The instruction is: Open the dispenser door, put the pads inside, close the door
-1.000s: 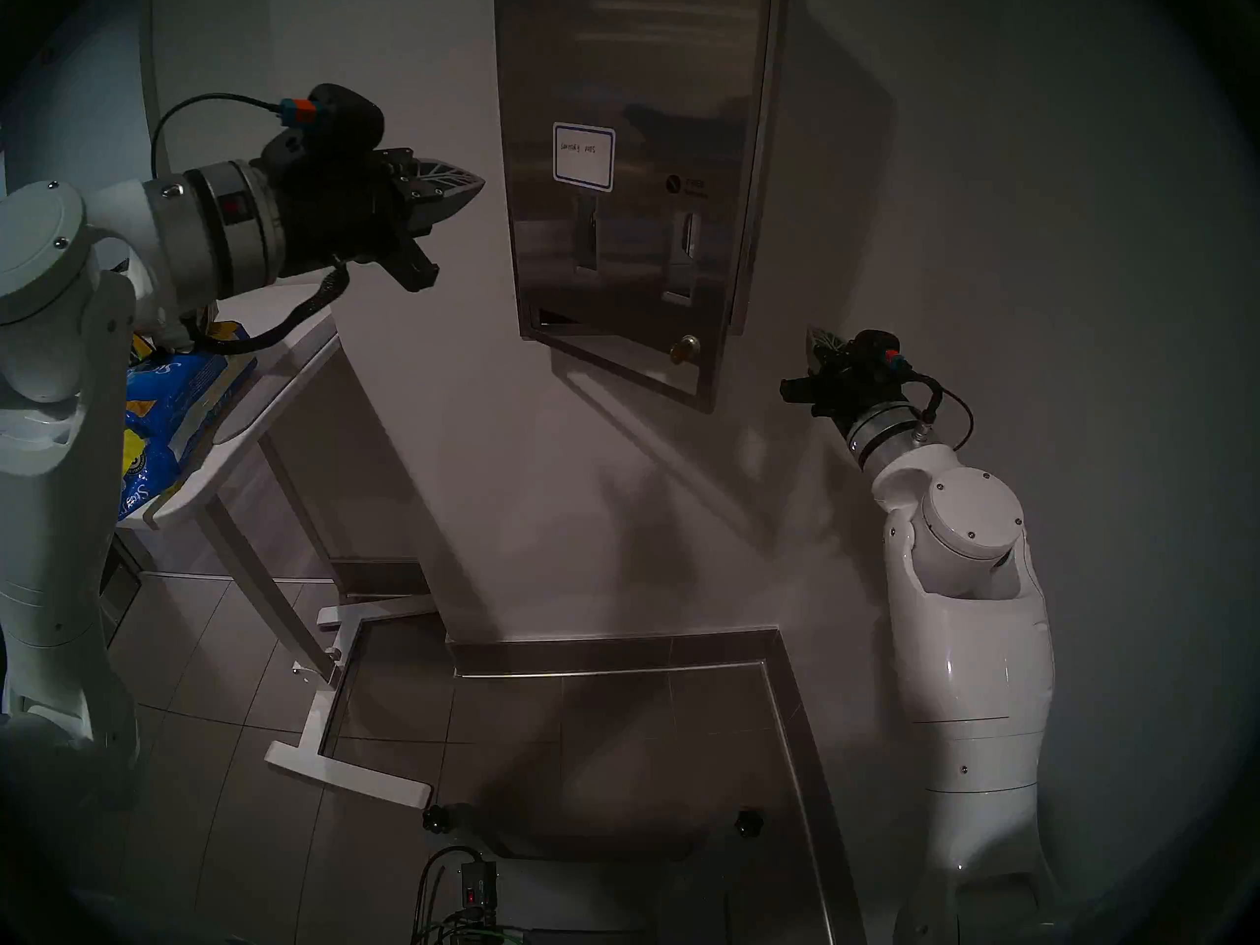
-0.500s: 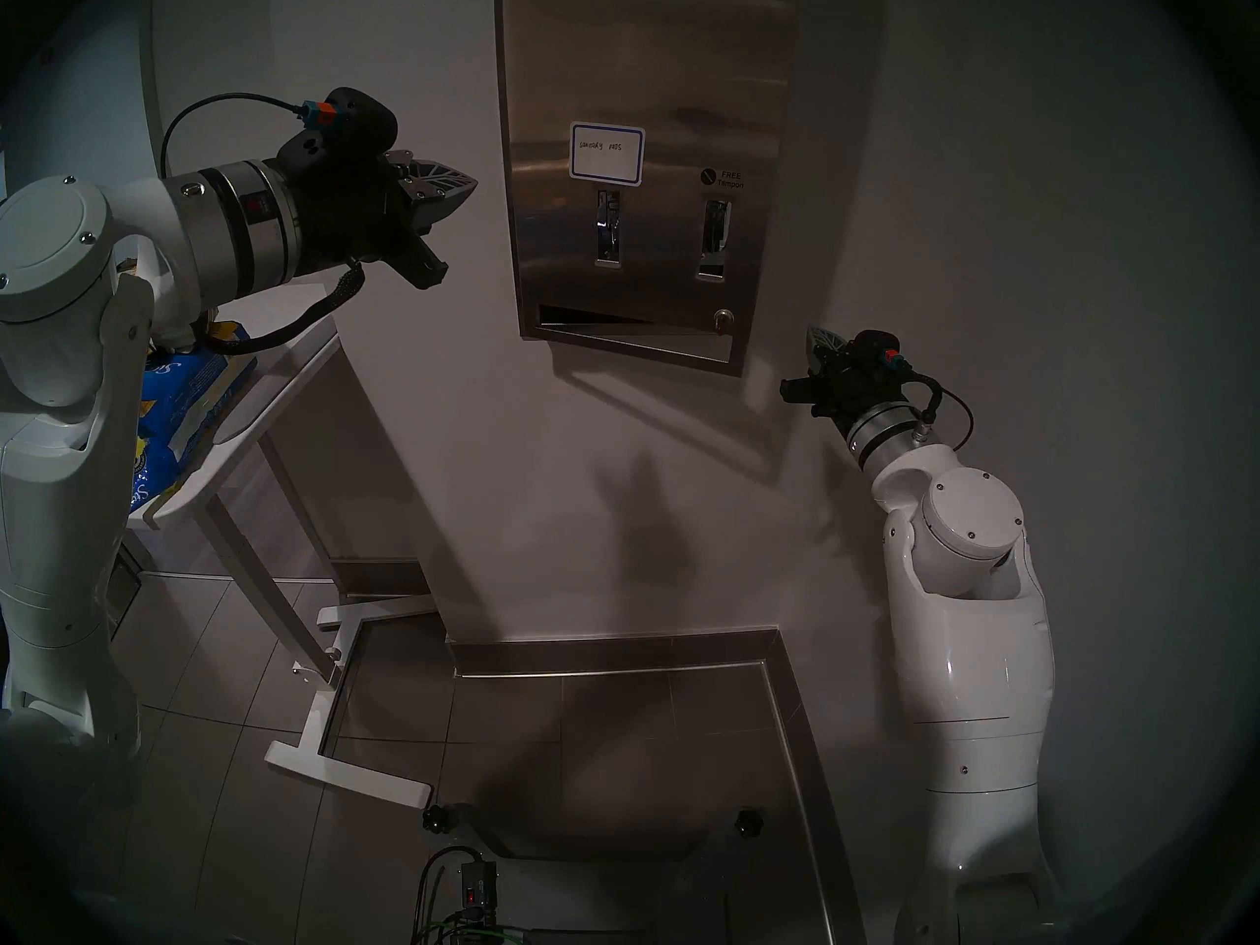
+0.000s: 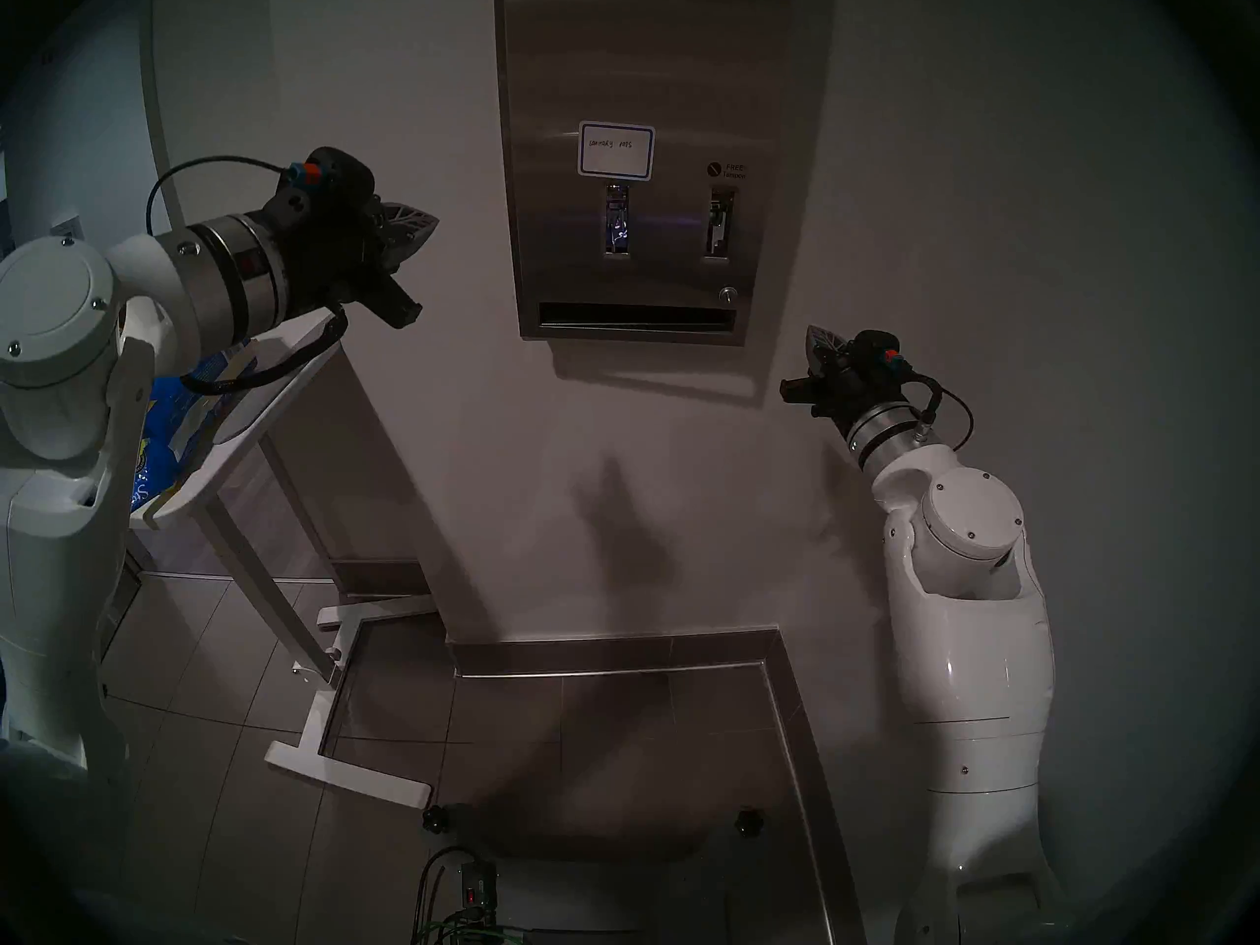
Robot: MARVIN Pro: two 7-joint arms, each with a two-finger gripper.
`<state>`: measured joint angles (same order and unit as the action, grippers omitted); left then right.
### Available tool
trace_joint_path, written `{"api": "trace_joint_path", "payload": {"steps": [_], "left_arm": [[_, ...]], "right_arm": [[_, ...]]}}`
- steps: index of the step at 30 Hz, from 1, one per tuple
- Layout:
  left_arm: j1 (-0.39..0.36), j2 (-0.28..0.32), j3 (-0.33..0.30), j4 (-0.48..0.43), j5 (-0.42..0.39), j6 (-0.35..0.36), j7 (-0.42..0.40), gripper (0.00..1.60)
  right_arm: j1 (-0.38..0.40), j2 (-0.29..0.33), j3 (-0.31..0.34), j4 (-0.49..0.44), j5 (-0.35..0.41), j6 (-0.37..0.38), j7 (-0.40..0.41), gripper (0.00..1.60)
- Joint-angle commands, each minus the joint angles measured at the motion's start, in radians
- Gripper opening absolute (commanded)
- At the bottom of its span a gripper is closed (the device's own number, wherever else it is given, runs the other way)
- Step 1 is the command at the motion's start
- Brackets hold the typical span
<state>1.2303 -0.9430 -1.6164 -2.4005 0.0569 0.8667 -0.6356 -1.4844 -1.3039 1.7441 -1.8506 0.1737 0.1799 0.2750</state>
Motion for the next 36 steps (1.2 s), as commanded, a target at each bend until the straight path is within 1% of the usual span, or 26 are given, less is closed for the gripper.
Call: {"api": "trace_joint_path", "payload": {"steps": [1,11,18,23,27,30,36], "left_arm": [[0.097,-0.028,-0.03,-0.011,0.024,-0.076,0.05,0.0],[0.21,-0.014,-0.009,0.042,0.073,-0.161,0.081,0.0],[0.278,-0.021,-0.008,0.079,0.098,-0.214,0.105,0.0],[0.311,-0.011,0.005,0.114,0.123,-0.235,0.116,0.0],[0.341,0.028,0.033,0.119,0.172,-0.249,0.122,0.0],[0.375,0.035,0.047,0.115,0.196,-0.244,0.13,0.0],[0.462,0.046,0.05,0.091,0.218,-0.263,0.143,0.0]], "right_arm": [[0.023,0.005,0.003,-0.035,-0.001,-0.014,0.001,0.25],[0.023,0.006,0.002,-0.035,0.0,-0.014,0.001,0.25],[0.023,0.007,0.002,-0.035,0.0,-0.014,0.0,0.25],[0.023,0.007,0.002,-0.035,0.001,-0.014,0.0,0.25],[0.023,0.007,0.002,-0.035,0.001,-0.014,0.0,0.25],[0.023,0.007,0.002,-0.035,0.001,-0.014,-0.001,0.25],[0.023,0.008,0.001,-0.035,0.001,-0.014,-0.001,0.25]]}}
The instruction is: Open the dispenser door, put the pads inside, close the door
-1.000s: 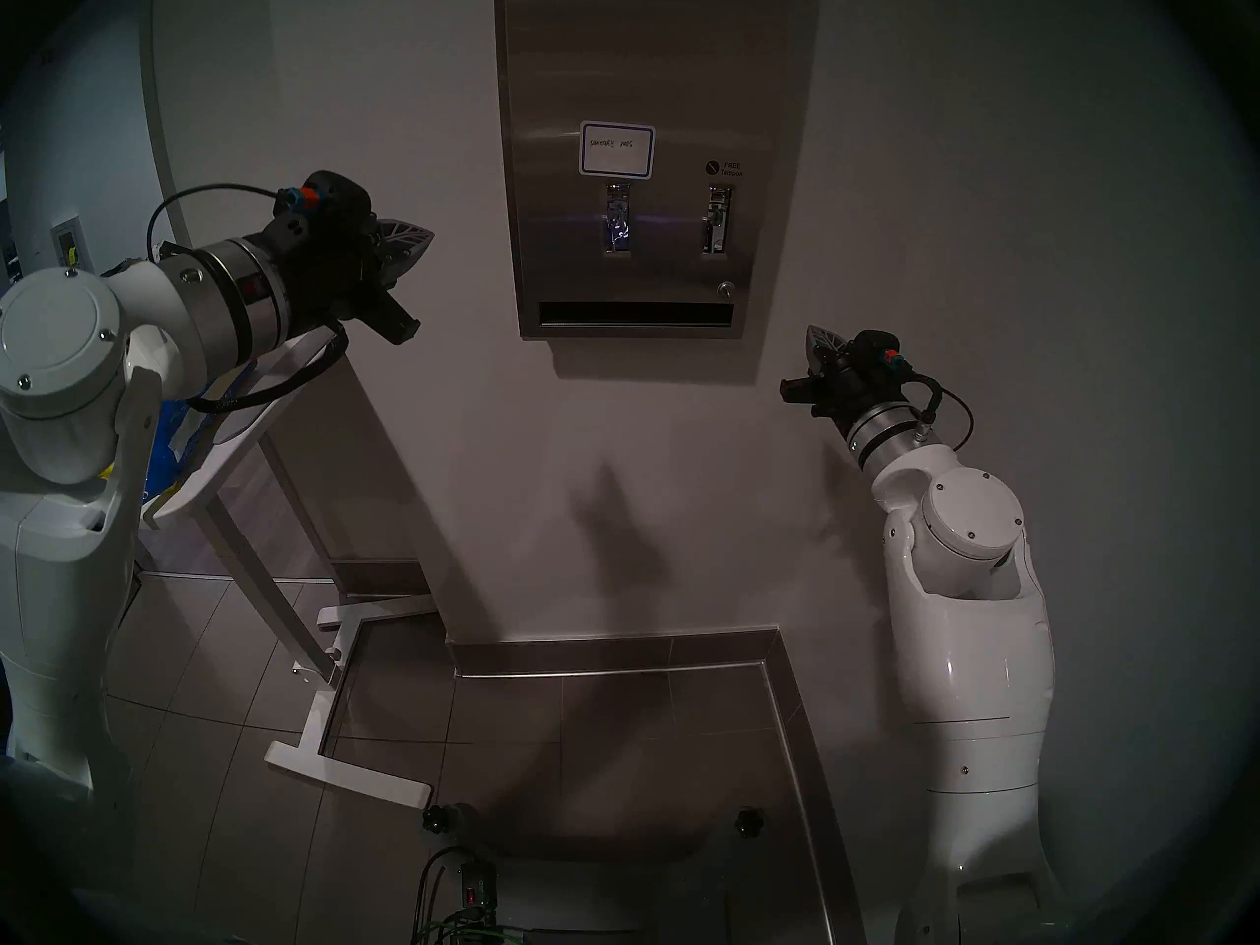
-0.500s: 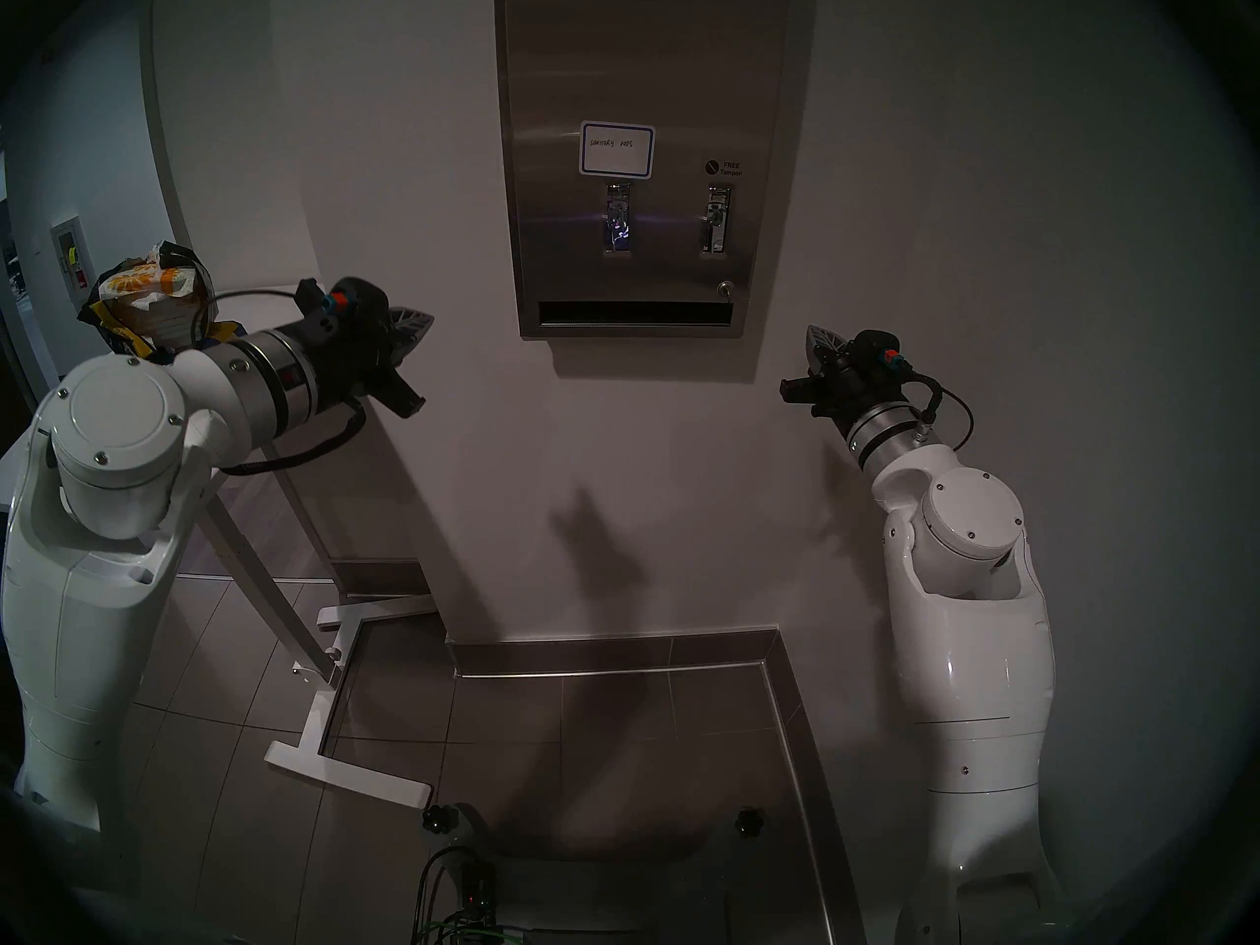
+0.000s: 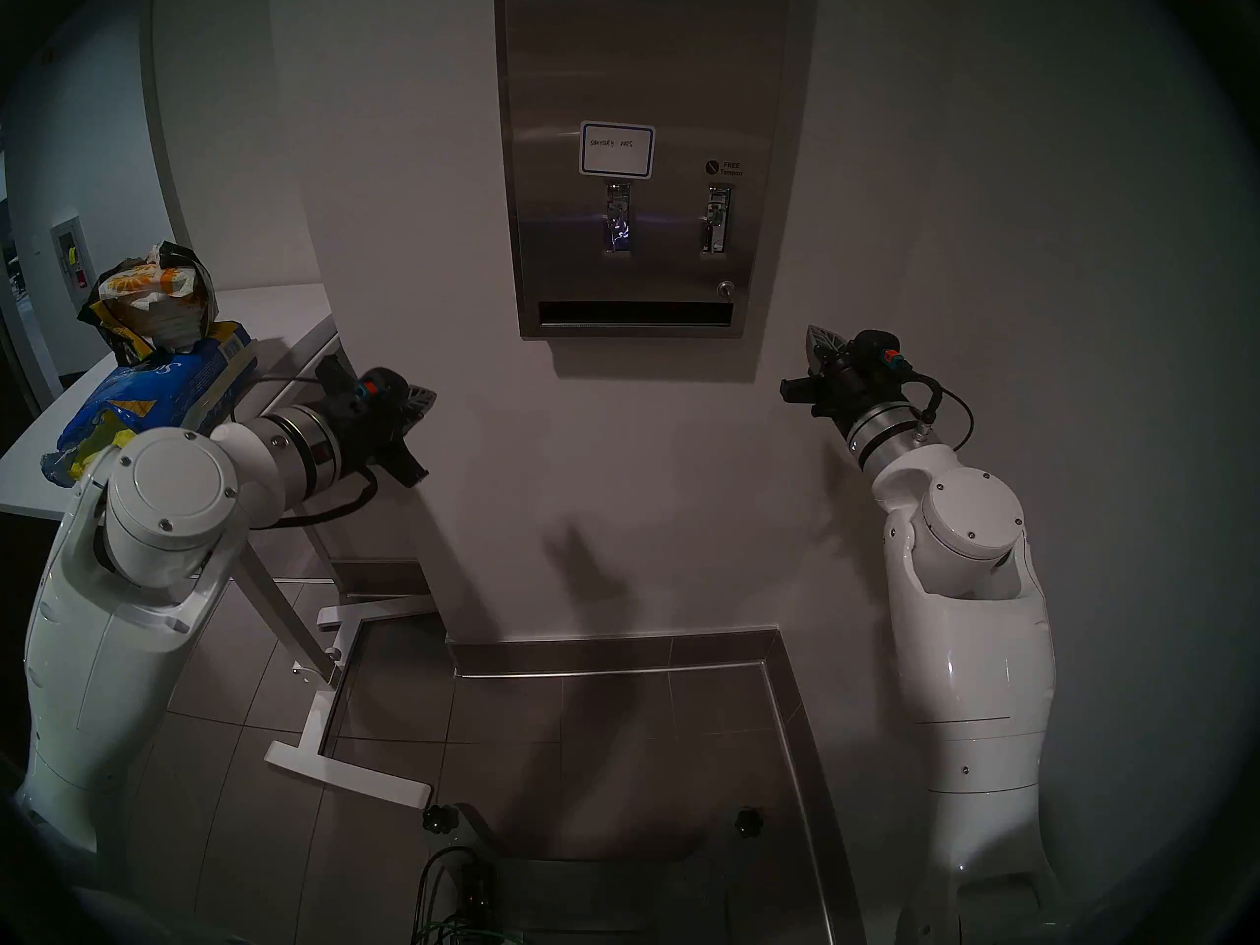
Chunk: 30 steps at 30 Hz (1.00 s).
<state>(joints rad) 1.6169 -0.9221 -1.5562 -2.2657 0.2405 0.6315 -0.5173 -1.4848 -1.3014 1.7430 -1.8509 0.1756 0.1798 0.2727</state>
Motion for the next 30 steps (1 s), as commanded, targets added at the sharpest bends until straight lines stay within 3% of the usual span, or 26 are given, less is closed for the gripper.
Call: {"api": "trace_joint_path", "payload": {"steps": [1,11,20,30], "left_arm": [[0.088,0.027,-0.008,-0.046,0.04,-0.031,0.028,0.0],[0.097,0.038,0.01,-0.009,0.093,-0.026,0.058,0.0],[-0.026,0.041,0.124,0.096,0.151,-0.037,0.062,0.0],[-0.082,-0.037,0.143,0.157,0.202,-0.076,0.094,0.0]], "right_arm": [[0.023,0.005,0.002,-0.035,0.0,-0.014,0.001,0.25],[0.023,0.006,0.002,-0.035,0.0,-0.014,0.001,0.25],[0.023,0.006,0.002,-0.034,0.001,-0.013,0.0,0.25],[0.024,0.007,0.001,-0.031,0.002,-0.012,0.0,0.25]]}}
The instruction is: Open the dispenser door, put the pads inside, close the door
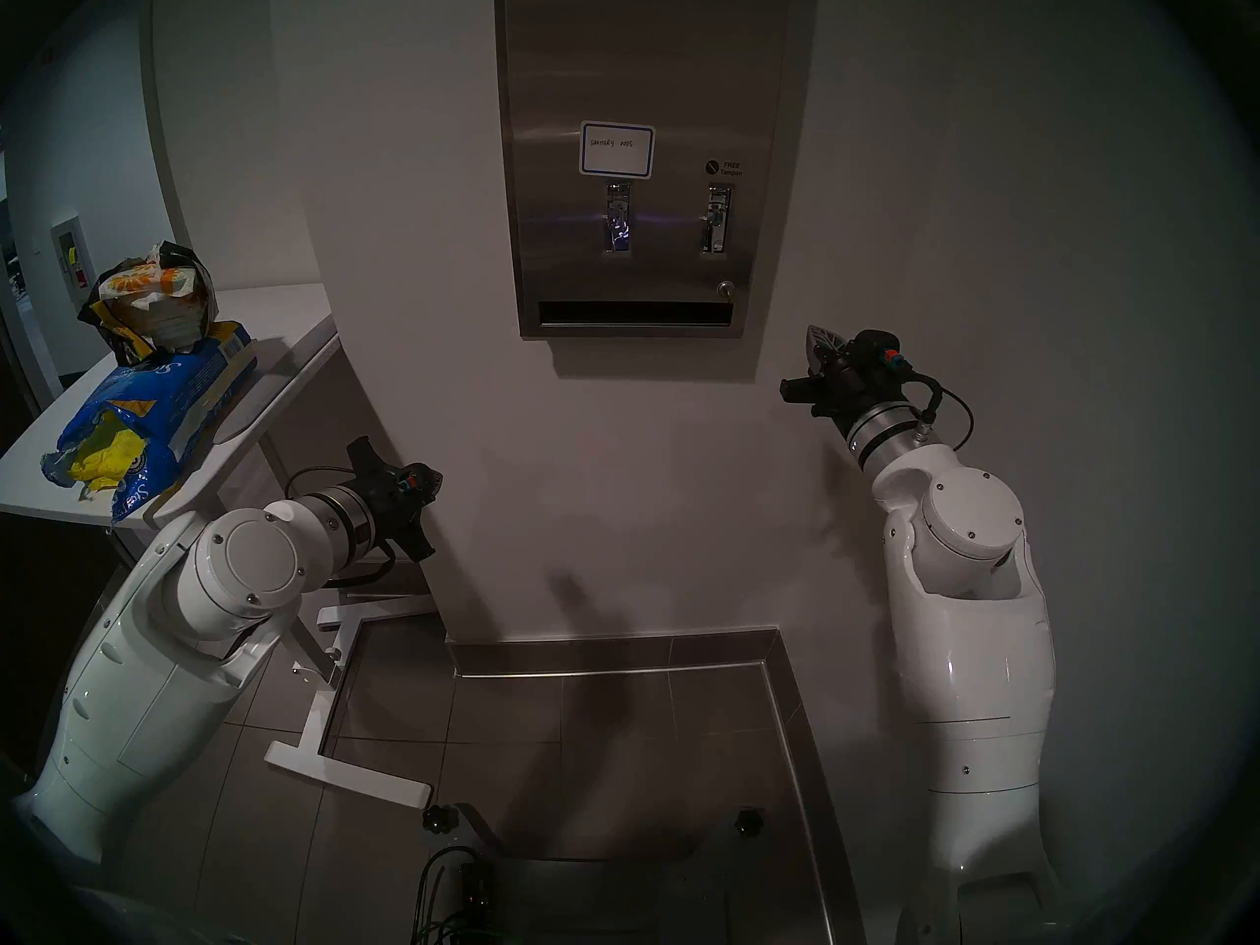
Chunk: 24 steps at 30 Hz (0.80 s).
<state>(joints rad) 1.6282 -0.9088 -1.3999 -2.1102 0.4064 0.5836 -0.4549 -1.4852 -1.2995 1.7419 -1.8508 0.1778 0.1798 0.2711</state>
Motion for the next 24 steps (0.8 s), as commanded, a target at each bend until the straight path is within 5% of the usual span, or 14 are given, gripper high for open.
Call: {"api": "trace_joint_path", "payload": {"steps": [1,17,19,24], "left_arm": [[-0.112,-0.054,-0.006,0.01,0.038,-0.026,0.03,0.0],[-0.216,-0.126,-0.019,0.113,0.119,-0.081,0.06,0.0],[-0.28,-0.131,0.006,0.145,0.129,-0.078,0.053,0.0],[-0.277,-0.156,-0.003,0.149,0.157,-0.101,0.064,0.0]], "right_arm": [[0.024,0.005,0.002,-0.031,0.0,-0.012,0.001,0.25],[0.024,0.006,0.001,-0.029,0.002,-0.011,0.0,0.25],[0.024,0.006,0.001,-0.029,0.002,-0.011,0.0,0.25],[0.024,0.006,0.001,-0.029,0.003,-0.011,0.0,0.25]]}}
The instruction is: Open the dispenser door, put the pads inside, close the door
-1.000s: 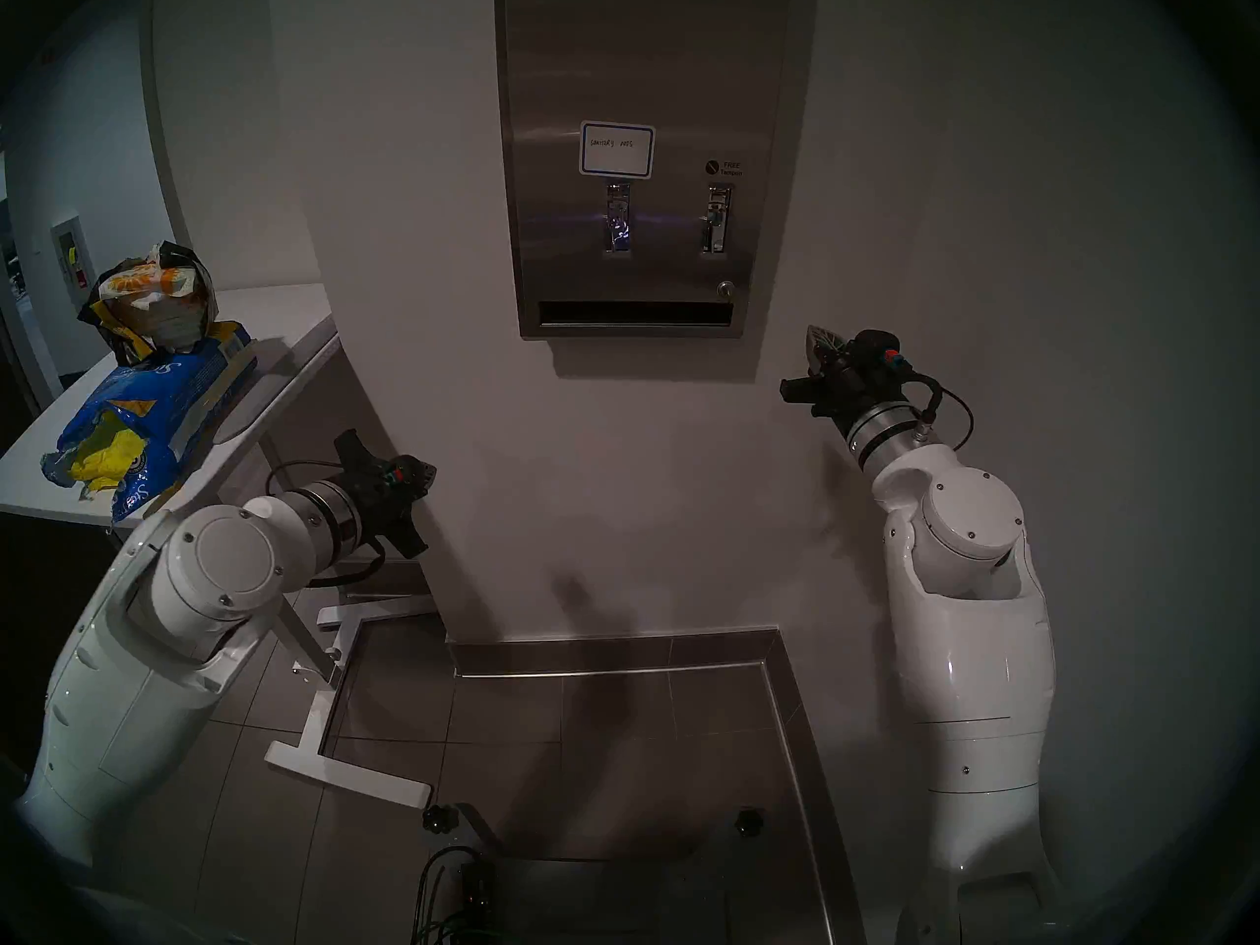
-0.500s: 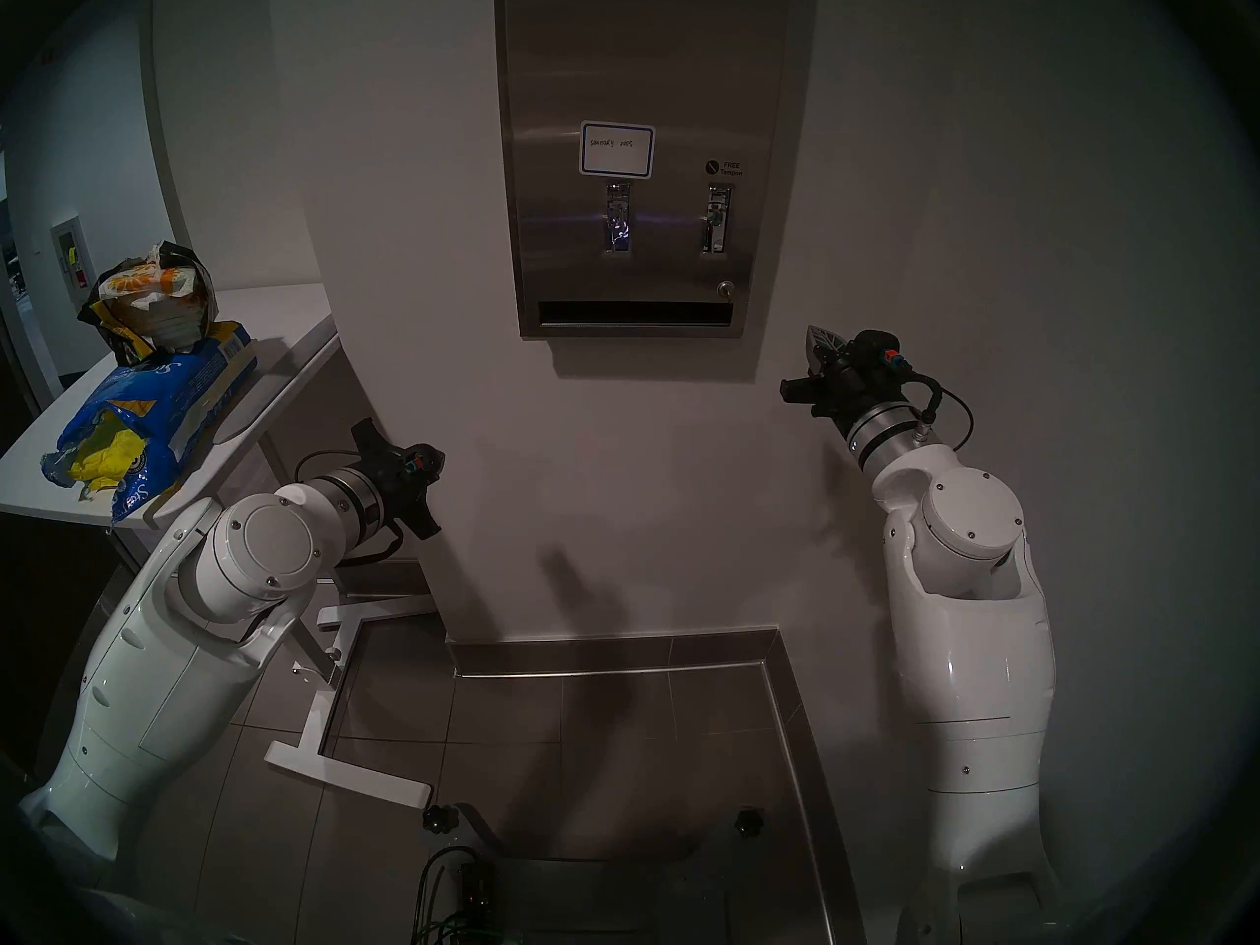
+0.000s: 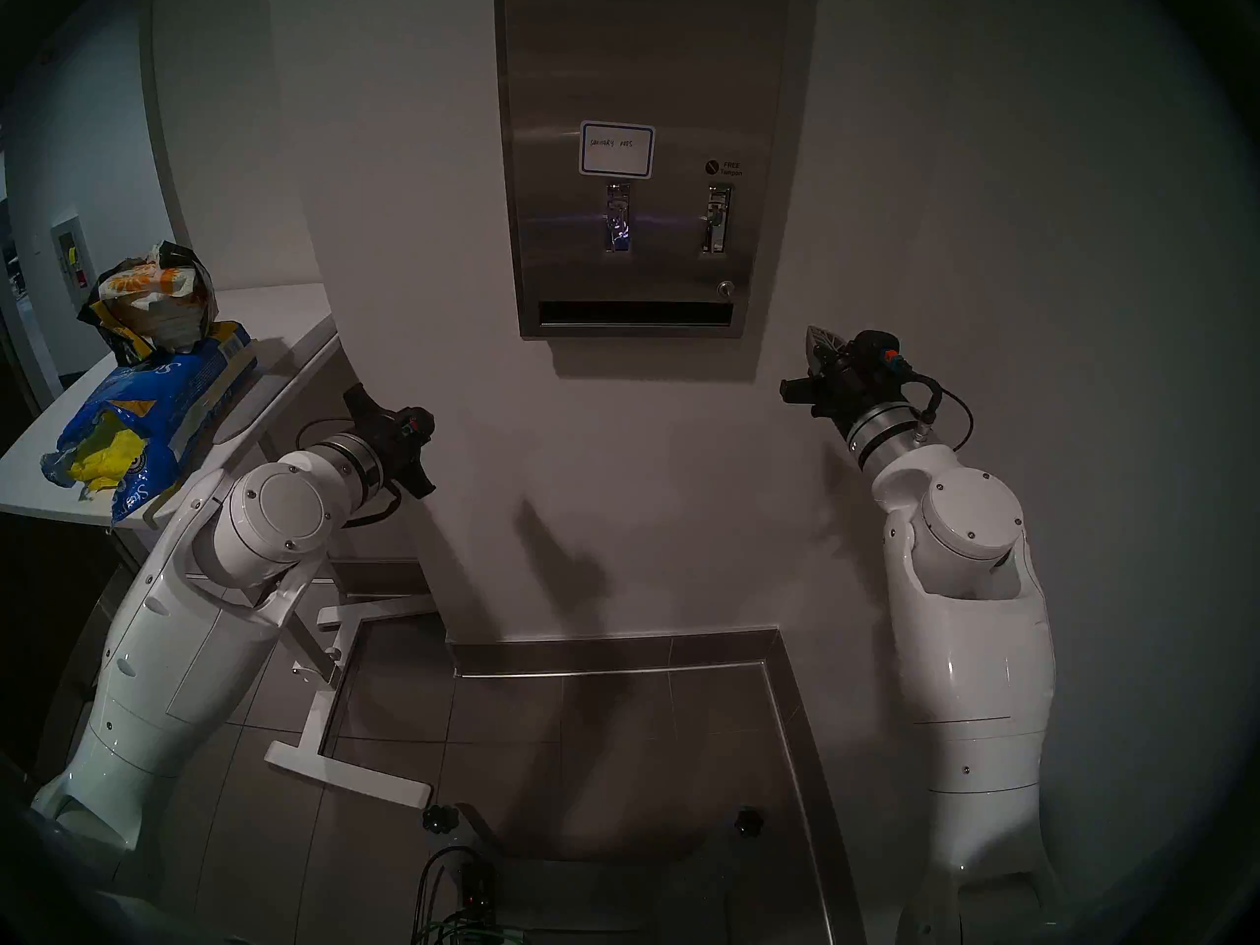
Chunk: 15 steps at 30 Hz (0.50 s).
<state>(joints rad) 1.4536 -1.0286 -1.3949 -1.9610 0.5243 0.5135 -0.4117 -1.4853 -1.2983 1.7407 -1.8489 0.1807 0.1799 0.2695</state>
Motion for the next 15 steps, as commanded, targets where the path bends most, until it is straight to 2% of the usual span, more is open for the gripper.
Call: {"api": "trace_joint_path", "payload": {"steps": [1,15], "left_arm": [[-0.102,-0.036,-0.008,0.0,0.039,-0.03,0.02,0.0],[-0.211,-0.108,0.025,0.101,0.125,-0.056,0.004,0.0]], "right_arm": [[0.024,0.005,0.002,-0.031,0.0,-0.011,0.001,0.25],[0.024,0.007,0.002,-0.033,0.001,-0.012,0.0,0.25]]}}
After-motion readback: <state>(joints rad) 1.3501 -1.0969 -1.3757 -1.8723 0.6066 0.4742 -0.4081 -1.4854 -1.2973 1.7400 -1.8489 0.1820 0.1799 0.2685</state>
